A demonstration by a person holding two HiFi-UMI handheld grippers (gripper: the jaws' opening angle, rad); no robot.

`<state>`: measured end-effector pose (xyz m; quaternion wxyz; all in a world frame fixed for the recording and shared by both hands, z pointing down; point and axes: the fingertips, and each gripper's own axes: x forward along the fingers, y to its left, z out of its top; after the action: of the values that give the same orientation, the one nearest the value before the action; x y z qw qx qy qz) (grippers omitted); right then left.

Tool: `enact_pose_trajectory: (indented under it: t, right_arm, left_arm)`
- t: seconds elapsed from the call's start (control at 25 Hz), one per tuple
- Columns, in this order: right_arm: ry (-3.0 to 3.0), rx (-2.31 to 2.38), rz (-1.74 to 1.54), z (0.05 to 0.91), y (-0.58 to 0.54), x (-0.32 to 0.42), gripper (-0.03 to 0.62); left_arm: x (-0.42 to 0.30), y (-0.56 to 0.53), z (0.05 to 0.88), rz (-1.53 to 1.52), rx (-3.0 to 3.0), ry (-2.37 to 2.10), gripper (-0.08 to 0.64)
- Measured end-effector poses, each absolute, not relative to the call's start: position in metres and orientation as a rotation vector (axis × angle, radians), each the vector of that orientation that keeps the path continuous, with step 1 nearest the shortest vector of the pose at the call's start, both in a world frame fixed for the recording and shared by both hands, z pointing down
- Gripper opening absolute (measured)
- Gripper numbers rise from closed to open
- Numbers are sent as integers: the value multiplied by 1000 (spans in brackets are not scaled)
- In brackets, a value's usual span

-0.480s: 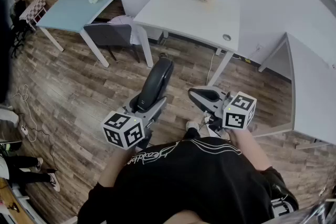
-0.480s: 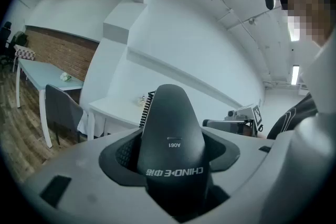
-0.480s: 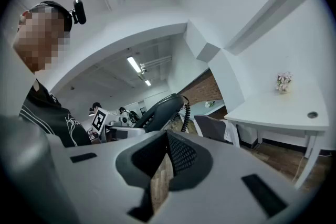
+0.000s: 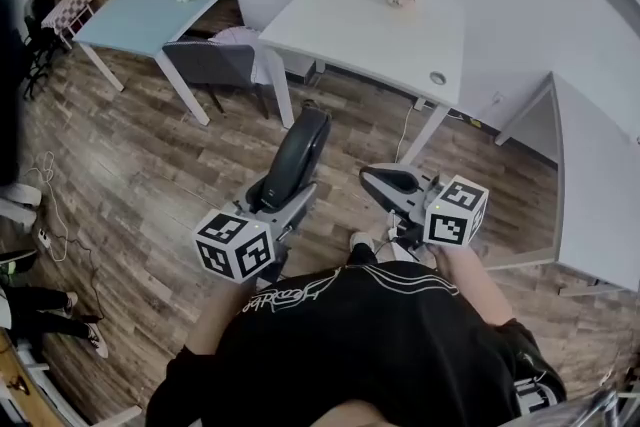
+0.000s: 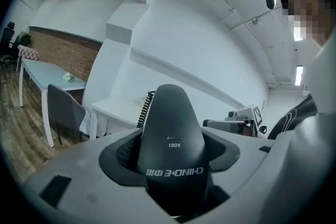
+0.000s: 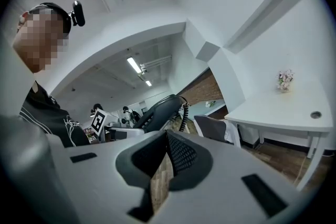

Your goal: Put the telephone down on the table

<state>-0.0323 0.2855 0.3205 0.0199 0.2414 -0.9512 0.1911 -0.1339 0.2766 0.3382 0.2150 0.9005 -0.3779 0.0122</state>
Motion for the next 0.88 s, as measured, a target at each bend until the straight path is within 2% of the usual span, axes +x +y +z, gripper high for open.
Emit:
enact_pose_trajectory:
  t: [0.36,0.88]
  right_arm:
    - [-2943,713,727,344,228,-3,38]
    - [-2931,713,822,358,101,91,40]
  left_arm:
    - [-107,223,359,82,2411,-1083,285]
    - [0,99,377,126,2376,-1045,287]
